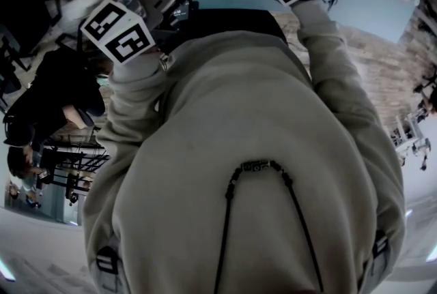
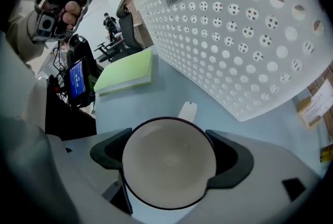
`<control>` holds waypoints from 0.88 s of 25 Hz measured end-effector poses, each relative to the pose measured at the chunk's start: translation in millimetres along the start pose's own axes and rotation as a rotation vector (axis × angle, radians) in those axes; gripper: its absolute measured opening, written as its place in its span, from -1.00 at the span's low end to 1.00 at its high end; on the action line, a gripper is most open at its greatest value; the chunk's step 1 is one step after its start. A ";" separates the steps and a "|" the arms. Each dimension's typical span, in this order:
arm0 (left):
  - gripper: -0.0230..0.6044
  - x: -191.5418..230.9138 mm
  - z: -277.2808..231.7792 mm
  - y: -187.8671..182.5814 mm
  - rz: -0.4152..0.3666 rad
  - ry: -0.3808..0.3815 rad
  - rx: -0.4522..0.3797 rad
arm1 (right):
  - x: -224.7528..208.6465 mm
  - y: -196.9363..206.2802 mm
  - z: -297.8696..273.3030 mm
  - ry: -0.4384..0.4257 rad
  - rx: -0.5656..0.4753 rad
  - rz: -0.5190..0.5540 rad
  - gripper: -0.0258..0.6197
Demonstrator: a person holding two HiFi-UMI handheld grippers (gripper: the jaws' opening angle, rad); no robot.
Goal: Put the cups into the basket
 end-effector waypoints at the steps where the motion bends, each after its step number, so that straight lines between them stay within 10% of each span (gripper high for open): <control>1: -0.94 0.0 0.4 0.1 0.000 -0.001 0.001 | 0.0 -0.3 0.1 0.001 0.004 0.007 0.43; 22: -0.94 -17.0 -10.1 -11.1 -0.055 0.015 -0.019 | -7.4 -12.5 36.4 0.018 -0.032 0.014 0.43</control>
Point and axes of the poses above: the fingertips, and each gripper's own axes: z backward along the fingers, x to its left, y out of its underside, the point moved 2 cm from there along z, backward along the fingers, and after that the axes turned 1 degree about y, right-handed, at the moved point
